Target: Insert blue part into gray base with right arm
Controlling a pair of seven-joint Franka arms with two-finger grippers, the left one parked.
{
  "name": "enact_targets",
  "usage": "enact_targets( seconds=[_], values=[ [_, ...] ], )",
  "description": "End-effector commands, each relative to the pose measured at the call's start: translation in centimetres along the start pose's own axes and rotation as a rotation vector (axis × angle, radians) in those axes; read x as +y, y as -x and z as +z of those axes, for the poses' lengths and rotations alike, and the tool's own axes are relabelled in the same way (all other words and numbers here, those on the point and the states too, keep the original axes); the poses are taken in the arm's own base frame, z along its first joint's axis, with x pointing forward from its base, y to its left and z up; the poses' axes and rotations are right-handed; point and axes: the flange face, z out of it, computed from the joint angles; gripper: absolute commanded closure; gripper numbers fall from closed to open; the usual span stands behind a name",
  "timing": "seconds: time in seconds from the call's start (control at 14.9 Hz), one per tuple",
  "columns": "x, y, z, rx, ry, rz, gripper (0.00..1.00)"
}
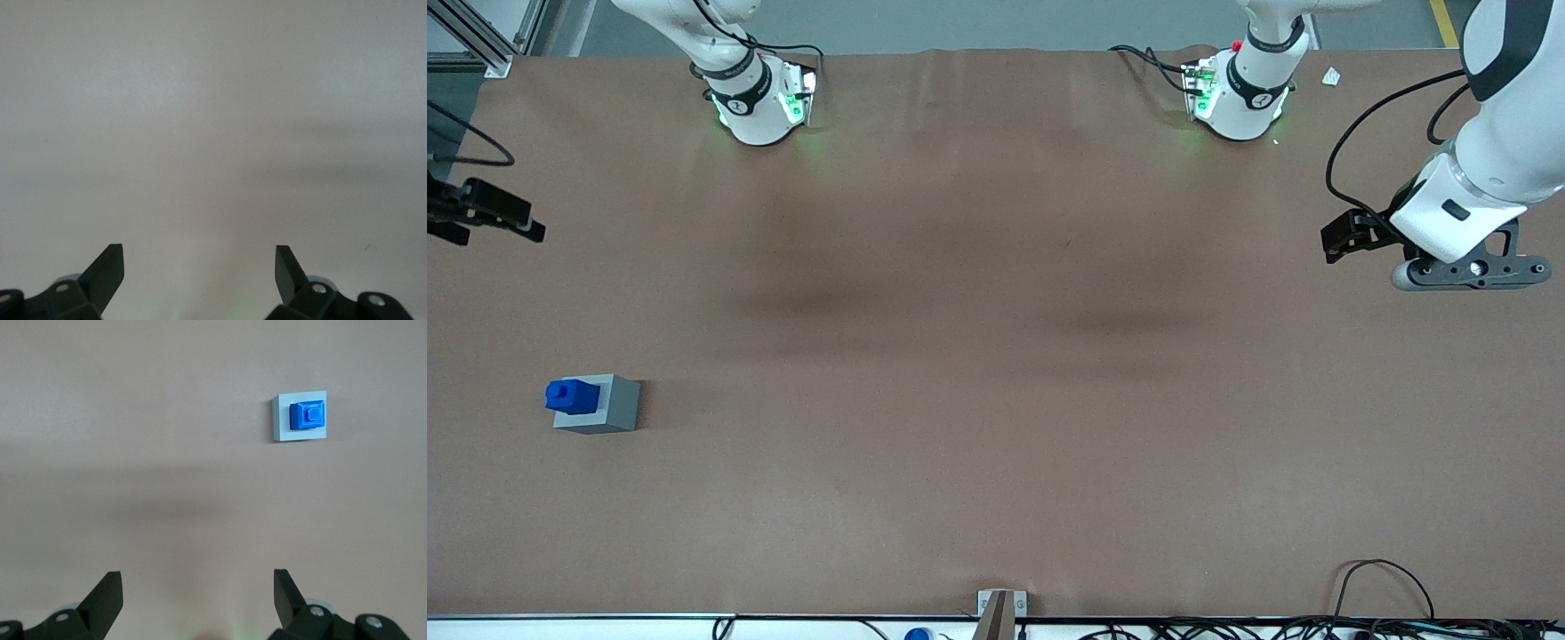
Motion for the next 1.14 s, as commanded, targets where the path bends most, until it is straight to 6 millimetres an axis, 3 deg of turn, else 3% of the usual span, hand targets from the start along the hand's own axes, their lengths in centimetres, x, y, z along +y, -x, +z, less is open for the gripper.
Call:
enact_targets(
  seconds=[0.0,0.4,1.08],
  values=[
    [-1.0,1.7,-0.7,0.029,0.042,-0.003,0.0],
    [-1.7,1.2,-2.8,0.092,0.074,-0.017,0.0],
    [-1.2,1.1,-2.6,0.082,0.073,-0.005,0.0]
  ],
)
